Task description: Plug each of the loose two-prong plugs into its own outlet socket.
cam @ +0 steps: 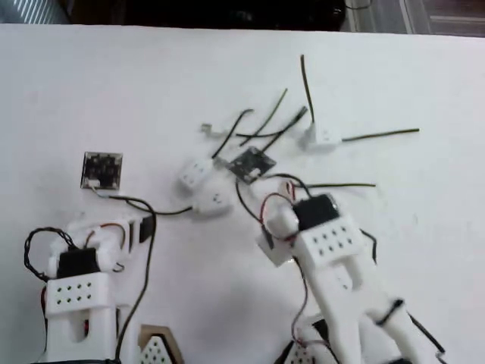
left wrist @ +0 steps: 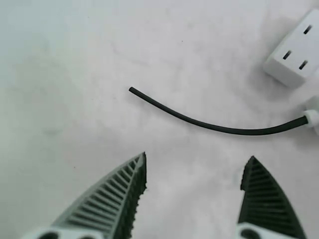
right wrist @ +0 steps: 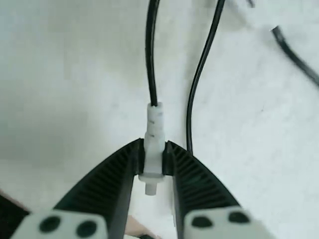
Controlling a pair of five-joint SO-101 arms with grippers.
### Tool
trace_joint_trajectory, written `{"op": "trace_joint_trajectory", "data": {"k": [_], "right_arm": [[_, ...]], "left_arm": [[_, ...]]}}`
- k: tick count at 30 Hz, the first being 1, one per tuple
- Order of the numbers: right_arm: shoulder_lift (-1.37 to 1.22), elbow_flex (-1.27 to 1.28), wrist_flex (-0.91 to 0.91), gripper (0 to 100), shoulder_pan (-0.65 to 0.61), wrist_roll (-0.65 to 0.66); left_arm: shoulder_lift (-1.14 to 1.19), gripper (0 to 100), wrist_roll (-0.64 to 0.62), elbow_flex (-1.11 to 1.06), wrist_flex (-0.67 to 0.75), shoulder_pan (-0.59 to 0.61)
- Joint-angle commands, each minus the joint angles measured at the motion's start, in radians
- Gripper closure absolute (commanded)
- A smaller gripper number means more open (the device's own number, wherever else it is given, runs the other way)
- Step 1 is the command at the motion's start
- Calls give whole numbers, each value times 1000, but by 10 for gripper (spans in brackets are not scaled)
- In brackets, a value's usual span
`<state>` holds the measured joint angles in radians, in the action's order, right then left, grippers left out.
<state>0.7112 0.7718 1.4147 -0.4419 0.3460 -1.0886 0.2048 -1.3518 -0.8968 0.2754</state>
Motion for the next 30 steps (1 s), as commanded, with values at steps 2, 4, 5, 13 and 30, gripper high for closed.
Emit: {"op": "trace_joint_trajectory", "data": {"k": [2, 4, 5, 13, 30], "right_arm": [[205, -28, 2, 982, 4, -55], [255, -29, -10, 982, -2, -110], [275, -28, -25, 981, -7, -135], [412, 86, -228, 981, -133, -328], [631, 374, -585, 981, -349, -356]], "left_arm": [[-21, 695, 8, 11, 41, 1], [-21, 695, 6, 12, 74, 1], [-21, 695, 5, 18, 86, 1], [-21, 695, 2, 178, 31, -117], [-21, 695, -109, 318, 25, -375]]}}
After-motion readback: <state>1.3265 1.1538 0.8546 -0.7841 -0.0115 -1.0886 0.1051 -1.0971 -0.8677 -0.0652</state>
